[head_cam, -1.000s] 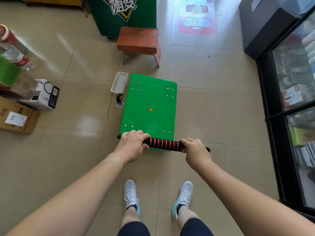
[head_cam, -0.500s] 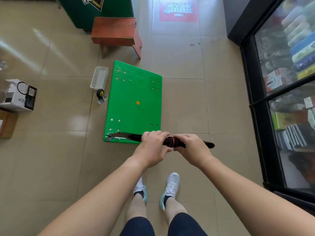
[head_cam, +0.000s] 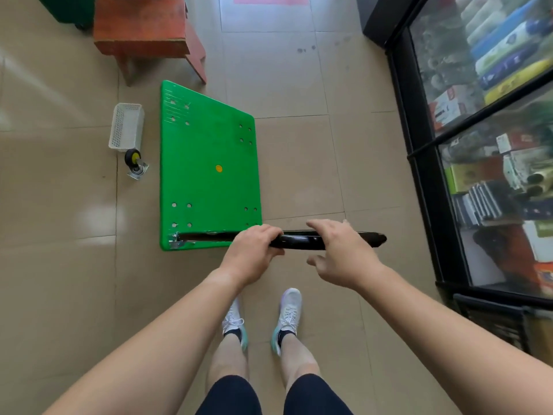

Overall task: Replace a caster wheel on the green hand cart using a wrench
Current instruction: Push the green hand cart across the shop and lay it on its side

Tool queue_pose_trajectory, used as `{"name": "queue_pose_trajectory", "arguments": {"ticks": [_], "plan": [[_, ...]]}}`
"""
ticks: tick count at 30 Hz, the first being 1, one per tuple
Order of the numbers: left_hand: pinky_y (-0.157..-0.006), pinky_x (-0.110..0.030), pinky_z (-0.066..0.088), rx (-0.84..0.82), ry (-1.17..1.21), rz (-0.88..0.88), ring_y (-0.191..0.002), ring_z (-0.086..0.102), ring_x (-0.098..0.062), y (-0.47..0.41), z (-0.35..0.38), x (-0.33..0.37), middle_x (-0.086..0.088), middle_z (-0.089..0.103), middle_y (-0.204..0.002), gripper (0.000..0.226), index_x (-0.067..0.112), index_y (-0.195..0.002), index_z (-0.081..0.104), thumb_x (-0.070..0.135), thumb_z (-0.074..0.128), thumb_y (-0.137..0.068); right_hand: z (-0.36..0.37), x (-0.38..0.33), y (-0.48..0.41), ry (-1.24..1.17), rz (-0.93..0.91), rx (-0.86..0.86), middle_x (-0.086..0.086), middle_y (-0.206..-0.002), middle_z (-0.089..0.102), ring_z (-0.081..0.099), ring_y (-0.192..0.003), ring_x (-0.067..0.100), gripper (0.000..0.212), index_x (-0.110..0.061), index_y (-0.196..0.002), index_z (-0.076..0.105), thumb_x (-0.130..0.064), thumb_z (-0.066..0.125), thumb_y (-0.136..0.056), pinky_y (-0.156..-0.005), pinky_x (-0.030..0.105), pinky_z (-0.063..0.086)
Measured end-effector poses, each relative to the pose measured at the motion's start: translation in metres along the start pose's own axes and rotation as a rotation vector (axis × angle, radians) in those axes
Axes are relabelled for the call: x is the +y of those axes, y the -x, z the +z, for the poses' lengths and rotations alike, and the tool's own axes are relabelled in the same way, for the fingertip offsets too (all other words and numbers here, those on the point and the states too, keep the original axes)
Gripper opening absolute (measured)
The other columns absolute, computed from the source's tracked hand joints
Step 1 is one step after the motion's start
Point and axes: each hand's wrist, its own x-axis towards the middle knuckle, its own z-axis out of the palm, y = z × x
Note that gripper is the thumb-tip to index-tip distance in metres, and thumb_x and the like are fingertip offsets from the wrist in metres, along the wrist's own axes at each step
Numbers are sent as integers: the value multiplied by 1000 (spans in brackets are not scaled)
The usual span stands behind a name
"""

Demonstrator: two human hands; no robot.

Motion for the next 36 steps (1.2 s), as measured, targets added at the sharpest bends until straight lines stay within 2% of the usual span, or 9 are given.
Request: {"name": "queue_pose_trajectory", "arguments": {"ticks": [5,9,14,18,21,24,28,30,36], "plan": [[-99,-39,39,-29,-72,59,-122,57,-23,-32,29,29,3,67,-128,38,23,-128,64,41,70,-95,14,9,-7,180,52,26,1,-126,66,59,-116,27,45,-24,-137,54,-29,65,-94,-94,37,43],[-116,-43,33,-61,-81,73,-134,51,-24,-51,55,7,-1,58,-141,59,19,-144,54,41,74,-93,16,56,-3,87,151,61,-1,-106,69,60,-102,27,26,-25,-116,66,-15,65,-92,-76,34,43],[-124,-64,12,-224,-227,-57,-153,29,-25,-81,105,-43,4,38,-161,70,28,-161,28,41,63,-101,25,119,-11,147,375,46,3,-94,64,58,-91,28,21,-18,-102,65,-4,58,-88,-77,41,51],[-105,-48,38,-120,-181,48,-125,54,-31,-124,149,-40,-1,57,-134,36,24,-141,50,31,55,-106,40,167,-23,220,474,66,6,-98,61,55,-95,31,18,-15,-107,61,-9,58,-90,-86,42,49],[-86,-42,38,9,-241,87,-113,56,-29,-140,170,-33,1,59,-126,30,23,-134,52,32,54,-106,56,179,-43,386,418,80,5,-120,61,49,-124,32,40,-18,-128,57,-29,66,-91,-119,52,20],[-86,-41,35,79,-258,88,-113,55,-26,-147,182,-32,3,59,-125,29,25,-135,51,32,52,-106,87,153,-75,465,257,106,1,-147,49,29,-148,29,60,-23,-145,46,-37,67,-90,-119,63,-8],[-93,-43,39,47,-126,130,-117,57,-26,-151,185,-35,3,63,-129,35,22,-138,56,35,57,-105,130,114,-108,416,109,76,-2,-129,61,53,-123,26,46,-20,-140,47,-17,54,-94,-120,49,14],[-101,-44,42,-1,21,124,-120,60,-28,-151,177,-43,0,67,-131,43,19,-139,60,35,67,-100,136,118,-112,394,112,82,-3,-121,64,57,-111,26,42,-20,-136,50,-13,46,-95,-107,39,25],[-111,-45,38,-21,-141,-6,-128,57,-29,-146,162,-97,-2,62,-137,59,19,-145,56,43,74,-93,137,167,-112,292,109,133,1,-112,68,59,-101,31,34,-17,-127,63,-10,58,-95,-92,39,27]]}}
